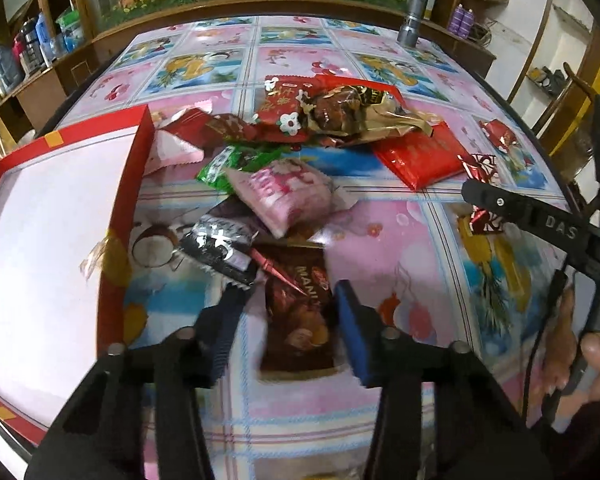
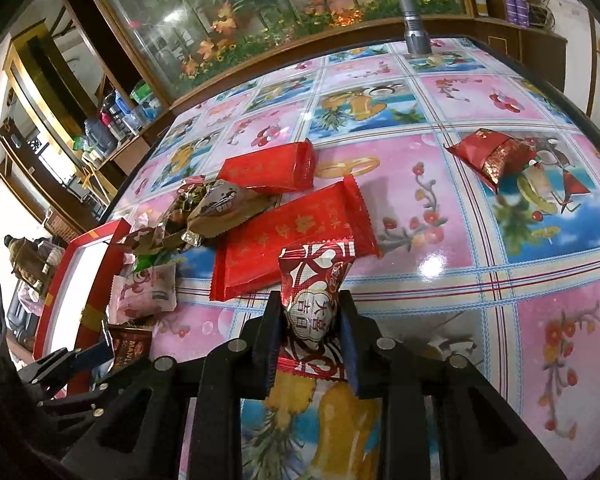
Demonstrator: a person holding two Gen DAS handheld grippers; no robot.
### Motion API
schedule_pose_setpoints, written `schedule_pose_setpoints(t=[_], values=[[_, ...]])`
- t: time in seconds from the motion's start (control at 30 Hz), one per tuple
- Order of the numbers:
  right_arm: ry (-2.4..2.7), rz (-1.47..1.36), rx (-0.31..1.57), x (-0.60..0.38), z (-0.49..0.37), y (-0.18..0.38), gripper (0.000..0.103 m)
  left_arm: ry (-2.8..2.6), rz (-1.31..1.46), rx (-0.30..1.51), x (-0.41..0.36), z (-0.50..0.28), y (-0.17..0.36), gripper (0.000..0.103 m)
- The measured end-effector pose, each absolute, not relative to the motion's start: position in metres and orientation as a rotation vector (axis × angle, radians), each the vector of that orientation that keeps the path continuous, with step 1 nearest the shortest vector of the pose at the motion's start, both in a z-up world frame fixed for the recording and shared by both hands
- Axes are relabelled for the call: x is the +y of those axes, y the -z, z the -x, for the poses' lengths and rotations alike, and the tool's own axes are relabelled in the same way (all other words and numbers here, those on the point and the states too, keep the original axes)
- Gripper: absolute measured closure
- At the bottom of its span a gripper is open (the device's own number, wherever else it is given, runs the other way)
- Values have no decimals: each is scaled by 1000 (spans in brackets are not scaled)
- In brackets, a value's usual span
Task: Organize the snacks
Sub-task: 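Grasp the red-and-white candy with the right tool while the left tool grasps a brown chocolate packet, then carry both packets into the red-rimmed white box and open both tools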
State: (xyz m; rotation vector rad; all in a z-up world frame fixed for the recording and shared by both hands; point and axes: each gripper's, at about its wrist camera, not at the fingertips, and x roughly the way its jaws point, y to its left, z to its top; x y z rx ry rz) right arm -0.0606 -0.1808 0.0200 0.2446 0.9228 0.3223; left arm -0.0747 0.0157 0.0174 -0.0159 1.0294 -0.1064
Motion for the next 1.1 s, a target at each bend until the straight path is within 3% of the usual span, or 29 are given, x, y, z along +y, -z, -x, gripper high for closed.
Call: schedule_pose_setpoints(t=[0.13,0.63,1.1], values=[[-327,-208,915,-173,63,-20,74,129,36,1027,26,79,-18,71],[-503,-177,933,-148,72,-19,77,194,29,926,33,110,-39,71],[-840,-208,833,-73,99,-45,78,-62,60,797,131,128,-63,71]])
